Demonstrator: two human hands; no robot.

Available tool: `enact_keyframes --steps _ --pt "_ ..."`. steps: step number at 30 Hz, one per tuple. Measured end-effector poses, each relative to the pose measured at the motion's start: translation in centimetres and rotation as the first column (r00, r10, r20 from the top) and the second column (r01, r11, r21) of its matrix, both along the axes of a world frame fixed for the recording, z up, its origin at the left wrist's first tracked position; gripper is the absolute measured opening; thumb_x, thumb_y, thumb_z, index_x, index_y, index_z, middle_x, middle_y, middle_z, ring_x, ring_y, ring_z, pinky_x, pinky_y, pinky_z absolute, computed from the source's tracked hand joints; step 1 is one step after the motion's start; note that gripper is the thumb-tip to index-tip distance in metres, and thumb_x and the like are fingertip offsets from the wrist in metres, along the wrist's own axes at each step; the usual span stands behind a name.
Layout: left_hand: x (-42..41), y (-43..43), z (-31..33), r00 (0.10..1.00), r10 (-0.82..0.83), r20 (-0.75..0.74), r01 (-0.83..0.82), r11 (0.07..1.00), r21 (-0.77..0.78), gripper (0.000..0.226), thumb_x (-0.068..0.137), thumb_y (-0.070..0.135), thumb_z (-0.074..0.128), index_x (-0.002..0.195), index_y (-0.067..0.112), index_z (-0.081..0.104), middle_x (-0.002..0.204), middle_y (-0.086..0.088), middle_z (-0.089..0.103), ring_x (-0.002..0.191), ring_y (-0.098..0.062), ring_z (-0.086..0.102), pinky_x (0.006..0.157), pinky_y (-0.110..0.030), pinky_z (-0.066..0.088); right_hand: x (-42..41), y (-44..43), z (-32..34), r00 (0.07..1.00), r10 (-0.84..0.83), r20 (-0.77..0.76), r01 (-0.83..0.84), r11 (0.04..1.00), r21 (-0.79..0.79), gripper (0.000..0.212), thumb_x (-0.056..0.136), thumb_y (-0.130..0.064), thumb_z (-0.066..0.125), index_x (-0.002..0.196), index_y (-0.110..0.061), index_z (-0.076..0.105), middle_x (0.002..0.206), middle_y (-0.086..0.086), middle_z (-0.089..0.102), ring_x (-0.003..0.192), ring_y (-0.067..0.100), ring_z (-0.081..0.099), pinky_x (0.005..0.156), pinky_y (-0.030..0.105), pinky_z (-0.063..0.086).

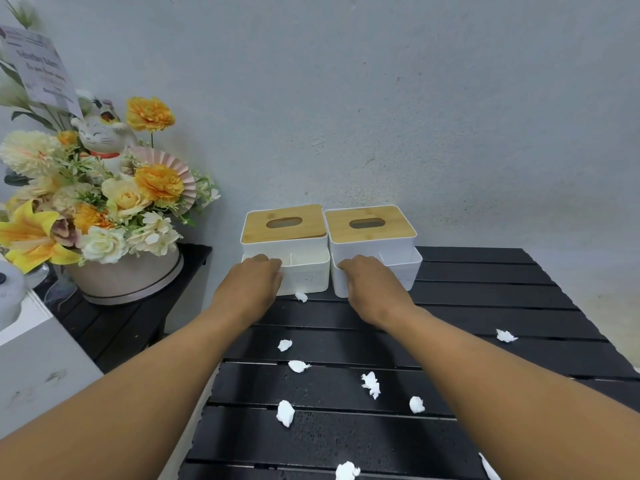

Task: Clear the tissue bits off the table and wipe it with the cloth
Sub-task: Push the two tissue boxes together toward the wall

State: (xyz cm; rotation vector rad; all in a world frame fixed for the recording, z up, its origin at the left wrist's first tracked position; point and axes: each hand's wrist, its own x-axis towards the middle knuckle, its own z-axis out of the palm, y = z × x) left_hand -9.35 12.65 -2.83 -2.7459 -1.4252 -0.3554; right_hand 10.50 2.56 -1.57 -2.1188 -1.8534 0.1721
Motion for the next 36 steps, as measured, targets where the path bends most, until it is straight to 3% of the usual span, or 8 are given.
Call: enact_keyframes --steps 5,8,12,14,26,30,33,36 --pt "0.0 -0.2 0.3 1.000 -0.007 -0.011 0.007 0.999 -0.034 0.021 0.102 0.028 0.043 0.094 0.013 0.056 0.086 -0.003 0.054 0.082 -0.028 0.055 0.069 -0.037 0.042 0.0 -0.3 0.6 0.999 0.032 -0.018 -0.033 0.999 -0.029 0.046 0.094 -0.004 0.047 0.138 -0.019 0.051 0.133 0.007 0.054 0.122 0.027 0.047 0.101 0.040 0.045" --pt "-0.2 -0.4 0.9 0.999 -0.013 -0.035 0.011 0.998 -0.069 0.026 0.101 0.029 0.044 0.113 0.013 0.061 0.105 -0.007 0.063 0.096 -0.029 0.060 0.083 -0.042 0.049 0.6 -1.3 1.3 0.999 0.044 0.016 -0.044 0.999 -0.028 0.051 0.094 -0.005 0.047 0.143 -0.020 0.045 0.141 0.004 0.049 0.129 0.026 0.042 0.103 0.043 0.044" --pt "0.1 -1.9 2.1 1.000 -0.010 -0.010 0.009 0.995 -0.104 0.042 0.101 0.029 0.048 0.141 0.016 0.050 0.136 -0.007 0.056 0.118 -0.031 0.056 0.098 -0.043 0.047 1.2 -2.9 2.3 0.997 0.009 0.080 -0.004 0.998 -0.064 0.048 0.096 -0.013 0.042 0.143 -0.021 0.045 0.139 0.005 0.050 0.130 0.028 0.040 0.100 0.045 0.044" --pt "0.5 -3.2 2.7 1.000 -0.015 0.017 0.017 0.994 -0.107 0.046 0.100 0.030 0.049 0.145 0.020 0.047 0.142 -0.005 0.052 0.122 -0.030 0.054 0.098 -0.042 0.047 1.3 -3.7 2.7 0.993 -0.012 0.119 0.022 0.996 -0.089 0.042 0.098 -0.021 0.040 0.139 -0.020 0.048 0.135 0.007 0.052 0.126 0.030 0.042 0.098 0.045 0.045" --pt "4.8 -13.9 5.4 0.987 -0.129 0.093 0.138 0.986 -0.097 0.040 0.099 0.034 0.048 0.136 0.021 0.056 0.128 -0.004 0.061 0.121 -0.028 0.051 0.094 -0.045 0.048 0.5 -11.7 5.7 0.990 -0.063 0.128 0.072 0.995 -0.068 0.035 0.100 -0.033 0.040 0.128 -0.021 0.057 0.125 0.006 0.058 0.121 0.030 0.047 0.091 0.041 0.042" --pt "5.6 -17.4 6.0 0.976 -0.178 0.124 0.187 0.980 -0.064 0.024 0.100 0.026 0.047 0.105 0.014 0.067 0.102 -0.007 0.067 0.096 -0.031 0.060 0.080 -0.042 0.049 1.2 -15.5 6.9 0.990 -0.080 0.113 0.084 0.996 -0.026 0.023 0.099 -0.031 0.041 0.098 -0.019 0.060 0.104 0.003 0.064 0.104 0.027 0.053 0.072 0.036 0.040" --pt "6.1 -20.5 6.1 0.964 -0.177 0.197 0.195 0.978 -0.075 0.022 0.098 0.031 0.054 0.086 0.014 0.063 0.087 -0.003 0.066 0.084 -0.030 0.060 0.072 -0.040 0.049 3.0 -19.8 7.7 0.988 -0.122 0.097 0.126 0.991 -0.038 0.011 0.095 -0.032 0.050 0.098 -0.023 0.054 0.099 -0.003 0.061 0.096 0.023 0.054 0.069 0.036 0.042" --pt "6.6 -24.2 6.2 0.968 -0.162 0.194 0.176 0.983 -0.058 0.036 0.093 0.046 0.059 0.070 0.020 0.050 0.073 0.003 0.056 0.073 -0.026 0.056 0.068 -0.038 0.050 5.4 -25.3 8.2 0.971 -0.217 0.102 0.224 0.972 -0.066 0.010 0.092 -0.033 0.053 0.098 -0.026 0.056 0.099 -0.007 0.061 0.093 0.022 0.056 0.068 0.033 0.040"
